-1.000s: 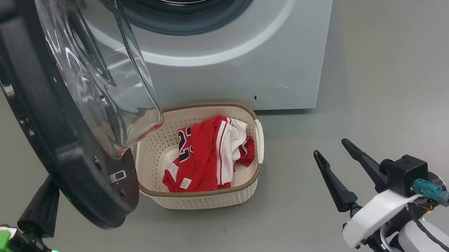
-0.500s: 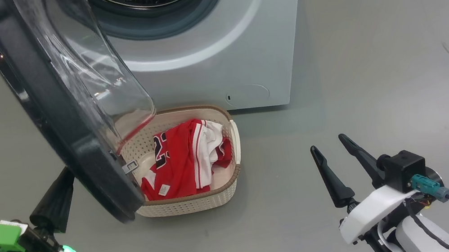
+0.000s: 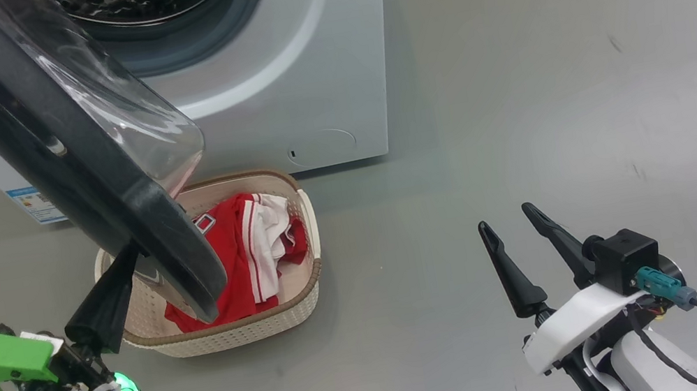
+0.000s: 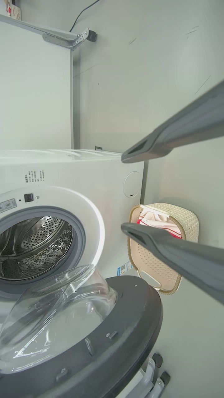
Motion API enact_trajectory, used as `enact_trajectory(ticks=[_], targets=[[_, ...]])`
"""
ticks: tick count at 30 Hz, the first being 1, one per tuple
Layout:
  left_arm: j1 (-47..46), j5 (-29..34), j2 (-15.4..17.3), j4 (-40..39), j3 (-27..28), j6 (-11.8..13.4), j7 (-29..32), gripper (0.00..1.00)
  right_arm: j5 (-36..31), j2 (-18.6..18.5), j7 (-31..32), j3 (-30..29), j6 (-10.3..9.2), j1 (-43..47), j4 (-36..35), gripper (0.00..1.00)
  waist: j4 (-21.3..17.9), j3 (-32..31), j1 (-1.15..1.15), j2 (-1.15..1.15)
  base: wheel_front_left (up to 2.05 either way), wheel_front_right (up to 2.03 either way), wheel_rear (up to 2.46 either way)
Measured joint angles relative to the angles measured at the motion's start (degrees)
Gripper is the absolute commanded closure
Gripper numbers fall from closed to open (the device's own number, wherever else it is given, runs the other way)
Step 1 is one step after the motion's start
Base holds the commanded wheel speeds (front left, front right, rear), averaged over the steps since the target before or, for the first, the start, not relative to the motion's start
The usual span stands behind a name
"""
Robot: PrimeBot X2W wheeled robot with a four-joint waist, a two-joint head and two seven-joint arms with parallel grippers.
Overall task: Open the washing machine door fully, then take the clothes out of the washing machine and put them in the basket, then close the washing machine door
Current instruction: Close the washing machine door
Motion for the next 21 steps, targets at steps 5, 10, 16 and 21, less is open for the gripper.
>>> enact_trajectory(ticks=[5, 10, 16, 21], targets=[[-1.98, 0.01, -0.03, 0.14, 0.34, 0.29, -2.41, 1.00, 0.00, 0.05, 0.00, -0.09, -0.01, -0.08, -0.35, 0.00, -2.68, 1.31, 0.00, 0.00, 0.00, 0.00, 0.00], [-4.39, 0.23, -0.18, 1.01, 0.71, 0.41, -4.95, 1.00, 0.00, 0.14, 0.00, -0.36, -0.01, -0.73, -0.88, 0.00, -5.54, 2.84, 0.00, 0.00, 0.00, 0.00, 0.00], [-7.28, 0.54, -0.25, 2.59, 1.85, 0.41, -8.08, 1.00, 0.00, 0.45, 0.00, -0.40, -0.01, -1.00, -1.25, 0.00, -9.15, 4.74, 0.00, 0.00, 0.00, 0.00, 0.00], [-9.38, 0.85, -0.36, 4.49, 3.24, 0.42, -10.93, 1.00, 0.00, 0.75, 0.00, -0.67, -0.01, -1.34, -1.56, 0.00, -12.20, 6.17, 0.00, 0.00, 0.00, 0.00, 0.00]])
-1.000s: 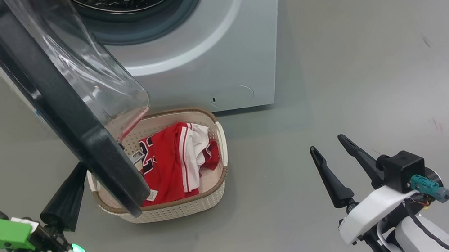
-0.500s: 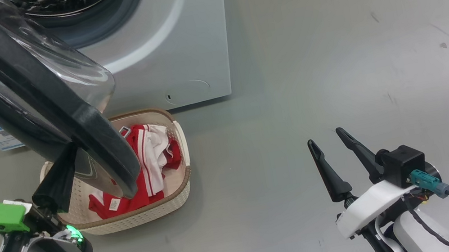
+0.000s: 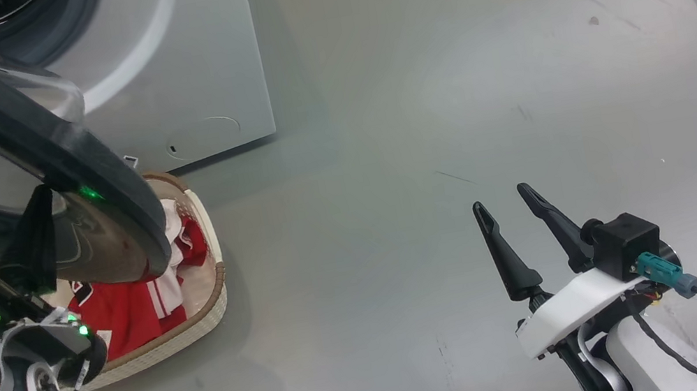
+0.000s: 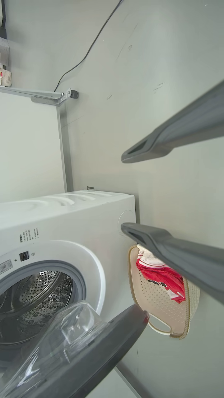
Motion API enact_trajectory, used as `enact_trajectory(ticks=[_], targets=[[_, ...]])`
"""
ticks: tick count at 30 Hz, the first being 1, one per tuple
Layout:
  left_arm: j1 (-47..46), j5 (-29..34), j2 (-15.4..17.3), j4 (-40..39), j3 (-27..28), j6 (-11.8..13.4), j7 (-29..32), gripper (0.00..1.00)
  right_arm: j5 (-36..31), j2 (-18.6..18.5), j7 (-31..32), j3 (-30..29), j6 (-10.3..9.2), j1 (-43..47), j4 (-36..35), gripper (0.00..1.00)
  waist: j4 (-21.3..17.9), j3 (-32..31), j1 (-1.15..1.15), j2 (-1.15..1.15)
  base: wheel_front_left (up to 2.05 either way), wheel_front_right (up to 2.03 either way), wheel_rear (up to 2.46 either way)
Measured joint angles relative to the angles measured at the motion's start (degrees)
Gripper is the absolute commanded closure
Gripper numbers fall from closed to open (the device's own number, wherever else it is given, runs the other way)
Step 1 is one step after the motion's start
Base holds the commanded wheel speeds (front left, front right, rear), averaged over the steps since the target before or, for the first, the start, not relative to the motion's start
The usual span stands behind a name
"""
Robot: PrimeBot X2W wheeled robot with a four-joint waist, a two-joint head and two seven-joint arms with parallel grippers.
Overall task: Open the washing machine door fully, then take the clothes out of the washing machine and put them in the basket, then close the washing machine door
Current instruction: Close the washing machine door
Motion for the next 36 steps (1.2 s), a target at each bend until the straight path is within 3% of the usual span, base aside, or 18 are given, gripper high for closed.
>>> enact_trajectory(ticks=[14, 24, 36], targets=[[-7.55, 1.92, -0.12, 4.88, -1.13, 0.00, -6.05, 1.00, 0.34, 0.37, -0.01, -0.41, 0.00, -0.30, -0.53, 0.00, -6.62, 3.28, 0.00, 0.00, 0.00, 0.00, 0.00], [-11.93, 4.70, -0.25, 8.15, -0.88, 0.00, -11.07, 1.00, 0.49, 0.63, -0.01, -0.18, 0.00, -0.30, -0.82, 0.00, -8.84, 5.20, 0.00, 0.00, 0.00, 0.00, 0.00], [-15.83, 5.50, -0.51, 11.39, -2.99, -0.01, -12.38, 1.00, 0.86, 0.96, -0.01, -2.04, -0.04, -0.36, -1.97, 0.00, -9.33, 7.24, 0.00, 0.00, 0.00, 0.00, 0.00]])
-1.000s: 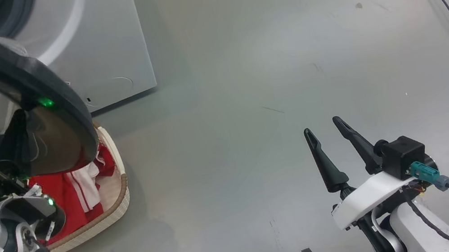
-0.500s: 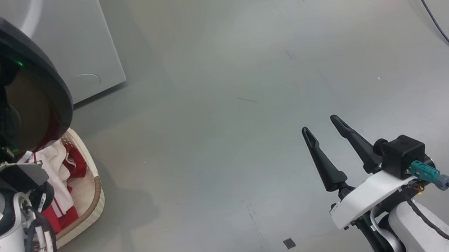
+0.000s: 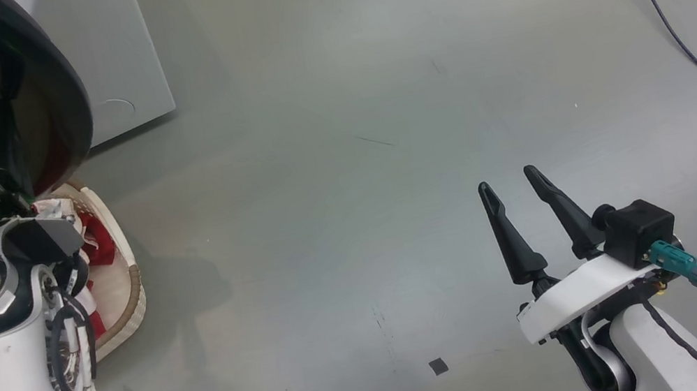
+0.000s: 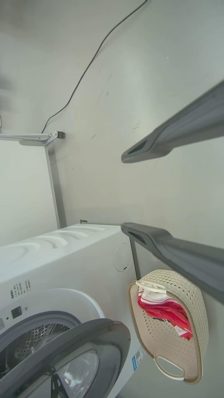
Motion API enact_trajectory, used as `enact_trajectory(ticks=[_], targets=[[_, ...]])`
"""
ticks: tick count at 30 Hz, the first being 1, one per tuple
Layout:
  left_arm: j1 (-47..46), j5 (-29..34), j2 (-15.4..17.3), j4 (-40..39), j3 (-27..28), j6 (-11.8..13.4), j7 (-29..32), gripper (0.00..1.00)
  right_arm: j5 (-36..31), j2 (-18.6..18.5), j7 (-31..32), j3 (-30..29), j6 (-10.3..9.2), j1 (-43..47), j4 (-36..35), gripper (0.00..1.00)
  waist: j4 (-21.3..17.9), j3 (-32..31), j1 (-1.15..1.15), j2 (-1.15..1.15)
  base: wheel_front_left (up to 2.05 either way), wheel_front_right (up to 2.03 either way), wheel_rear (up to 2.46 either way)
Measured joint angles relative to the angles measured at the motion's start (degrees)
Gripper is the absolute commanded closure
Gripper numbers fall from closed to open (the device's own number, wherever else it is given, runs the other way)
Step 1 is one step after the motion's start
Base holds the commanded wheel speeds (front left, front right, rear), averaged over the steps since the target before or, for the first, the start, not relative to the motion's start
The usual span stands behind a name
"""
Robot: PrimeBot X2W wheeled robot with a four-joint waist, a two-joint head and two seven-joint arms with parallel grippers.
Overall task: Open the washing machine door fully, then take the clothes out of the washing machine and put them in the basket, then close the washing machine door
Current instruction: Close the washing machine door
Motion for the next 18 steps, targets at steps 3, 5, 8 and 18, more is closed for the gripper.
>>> enact_trajectory(ticks=[3, 5, 8, 18], targets=[[0.01, -0.01, -0.07, 1.15, -0.35, -0.26, 0.01, 1.00, 0.00, 0.04, 0.00, -0.52, 0.00, -0.07, -0.15, 0.00, 0.73, -0.21, 0.00, 0.00, 0.00, 0.00, 0.00], [0.10, 0.14, -0.04, 2.38, -1.63, -1.31, 0.30, 1.00, -0.02, 0.07, 0.00, -1.27, 0.00, -0.15, -0.34, 0.00, 1.61, -0.70, 0.00, 0.00, 0.00, 0.00, 0.00], [0.59, 1.51, -0.07, 3.12, -3.37, -2.35, 0.98, 1.00, -0.10, 0.05, -0.01, -1.92, 0.00, -0.16, -0.37, 0.00, 2.32, -1.17, 0.00, 0.00, 0.00, 0.00, 0.00], [8.52, 14.48, 2.25, 4.78, -17.72, -9.01, 5.90, 1.00, -0.87, -0.89, -0.42, -4.35, 0.00, -0.18, -0.37, 0.00, 7.54, -4.71, 0.00, 0.00, 0.00, 0.00, 0.00]])
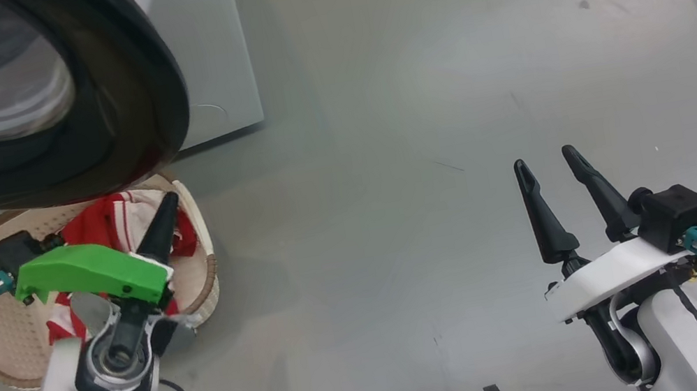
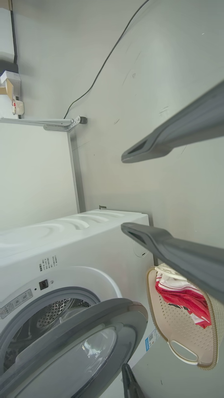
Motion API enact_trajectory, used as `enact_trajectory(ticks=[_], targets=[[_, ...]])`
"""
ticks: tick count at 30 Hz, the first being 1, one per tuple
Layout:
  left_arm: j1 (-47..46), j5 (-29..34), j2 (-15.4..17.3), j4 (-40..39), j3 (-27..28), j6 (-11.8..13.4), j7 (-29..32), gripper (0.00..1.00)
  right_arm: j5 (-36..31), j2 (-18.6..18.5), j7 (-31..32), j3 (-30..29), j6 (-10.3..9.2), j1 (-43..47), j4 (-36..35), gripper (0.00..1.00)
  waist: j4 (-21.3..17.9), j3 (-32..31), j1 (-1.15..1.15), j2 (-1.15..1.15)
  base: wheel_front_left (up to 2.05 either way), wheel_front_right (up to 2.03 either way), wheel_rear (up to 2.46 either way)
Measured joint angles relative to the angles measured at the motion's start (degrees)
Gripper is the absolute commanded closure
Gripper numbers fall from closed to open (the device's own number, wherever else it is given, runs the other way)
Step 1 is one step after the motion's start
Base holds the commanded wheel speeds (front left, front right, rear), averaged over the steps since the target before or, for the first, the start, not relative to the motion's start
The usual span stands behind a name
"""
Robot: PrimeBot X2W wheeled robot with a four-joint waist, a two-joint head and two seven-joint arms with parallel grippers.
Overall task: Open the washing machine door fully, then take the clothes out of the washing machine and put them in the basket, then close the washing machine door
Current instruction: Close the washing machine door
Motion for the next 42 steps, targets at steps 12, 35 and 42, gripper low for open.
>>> enact_trajectory(ticks=[12, 35, 42], targets=[[6.06, 17.75, 6.21, -3.12, -10.42, -4.44, -4.31, 1.00, -0.24, -2.29, 0.00, -2.63, 0.00, 2.10, -0.04, 0.00, 8.68, -5.38, 0.00, 0.00, 0.00, 0.00, 0.00], [16.21, 38.85, 11.45, -9.57, -11.62, -1.99, -26.55, 1.00, -0.74, -2.52, 0.00, -2.35, 0.01, 6.30, -1.82, 0.00, 20.43, -12.41, 0.00, 0.00, 0.00, 0.00, 0.00], [18.56, 40.81, 11.13, -10.87, -10.38, -0.21, -26.54, 0.00, -0.74, -2.53, 0.00, -2.25, 0.01, 7.14, -1.89, 0.00, 20.58, -12.47, 0.00, 0.00, 0.00, 0.00, 0.00]])
